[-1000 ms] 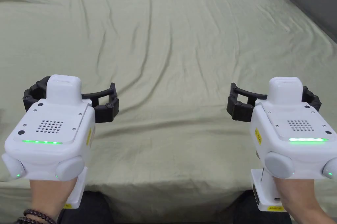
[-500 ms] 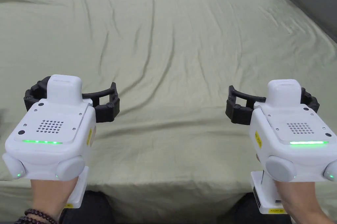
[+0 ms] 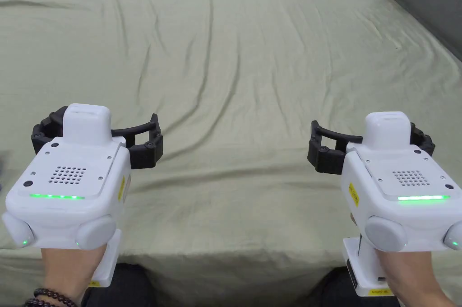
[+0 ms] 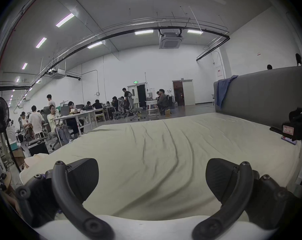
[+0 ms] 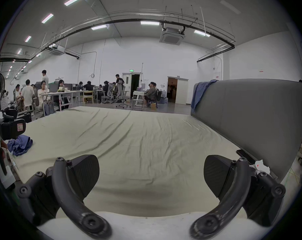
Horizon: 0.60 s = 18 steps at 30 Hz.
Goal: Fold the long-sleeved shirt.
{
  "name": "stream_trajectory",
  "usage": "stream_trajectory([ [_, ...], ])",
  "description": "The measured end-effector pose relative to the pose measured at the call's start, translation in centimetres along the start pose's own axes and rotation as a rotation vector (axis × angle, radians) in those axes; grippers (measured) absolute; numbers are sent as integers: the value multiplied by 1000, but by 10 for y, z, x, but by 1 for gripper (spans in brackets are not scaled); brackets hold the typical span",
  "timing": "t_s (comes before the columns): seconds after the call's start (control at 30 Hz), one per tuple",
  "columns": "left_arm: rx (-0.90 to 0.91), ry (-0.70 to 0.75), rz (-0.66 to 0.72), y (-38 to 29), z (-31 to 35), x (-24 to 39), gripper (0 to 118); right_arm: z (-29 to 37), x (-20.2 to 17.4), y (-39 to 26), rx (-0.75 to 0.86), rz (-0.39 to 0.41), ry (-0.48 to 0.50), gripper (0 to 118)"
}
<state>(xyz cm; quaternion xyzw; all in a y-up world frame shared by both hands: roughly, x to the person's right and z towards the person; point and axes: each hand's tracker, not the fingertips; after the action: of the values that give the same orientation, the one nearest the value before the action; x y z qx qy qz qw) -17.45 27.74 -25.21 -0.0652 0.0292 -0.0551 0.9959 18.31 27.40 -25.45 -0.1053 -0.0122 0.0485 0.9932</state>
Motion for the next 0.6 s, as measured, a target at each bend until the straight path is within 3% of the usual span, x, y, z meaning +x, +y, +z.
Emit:
stream_trajectory([
  [0.6, -11, -17, -23, -1, 0, 4, 118, -2, 7, 0, -23, -27, -3, 118],
])
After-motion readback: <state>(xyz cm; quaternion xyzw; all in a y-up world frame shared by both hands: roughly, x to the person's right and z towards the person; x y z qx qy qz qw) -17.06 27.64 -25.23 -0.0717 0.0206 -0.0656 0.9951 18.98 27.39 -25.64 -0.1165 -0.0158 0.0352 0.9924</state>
